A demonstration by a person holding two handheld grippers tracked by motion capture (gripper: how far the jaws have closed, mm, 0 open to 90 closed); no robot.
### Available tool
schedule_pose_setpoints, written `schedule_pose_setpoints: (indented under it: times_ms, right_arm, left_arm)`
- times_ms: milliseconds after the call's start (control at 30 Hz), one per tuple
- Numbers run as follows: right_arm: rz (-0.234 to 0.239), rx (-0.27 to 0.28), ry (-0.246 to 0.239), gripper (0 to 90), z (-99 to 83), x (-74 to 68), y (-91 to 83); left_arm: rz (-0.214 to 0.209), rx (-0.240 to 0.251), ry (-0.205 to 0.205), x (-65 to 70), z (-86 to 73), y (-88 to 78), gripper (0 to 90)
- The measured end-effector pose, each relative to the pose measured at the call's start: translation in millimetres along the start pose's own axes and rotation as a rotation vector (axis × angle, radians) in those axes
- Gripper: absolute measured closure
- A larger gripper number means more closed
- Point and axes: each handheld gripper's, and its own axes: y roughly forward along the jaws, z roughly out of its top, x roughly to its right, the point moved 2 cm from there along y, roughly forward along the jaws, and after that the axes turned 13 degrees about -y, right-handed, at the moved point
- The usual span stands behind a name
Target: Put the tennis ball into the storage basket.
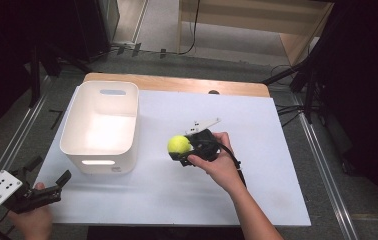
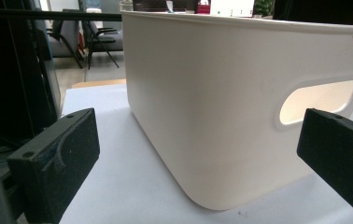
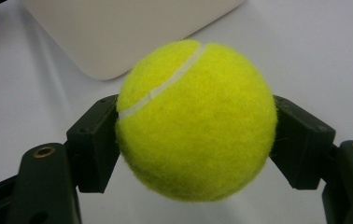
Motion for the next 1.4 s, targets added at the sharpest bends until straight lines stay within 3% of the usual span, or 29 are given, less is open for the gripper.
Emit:
schedule_pose_setpoints:
  times_ms: [467,1400]
  right_arm:
    - [0.015,0.045,-0.007,24.3,16.2,0.3,-2.3]
    - [0.046,0.059,-0.055,24.3,52.4,-7.7,1.0]
  left_arm:
    - [0.000,-0.001,0.000,0.0,0.0,-0.2,0.0]
    - [-0.002,0.000,-0.001,0.0,0.0,0.0,0.0]
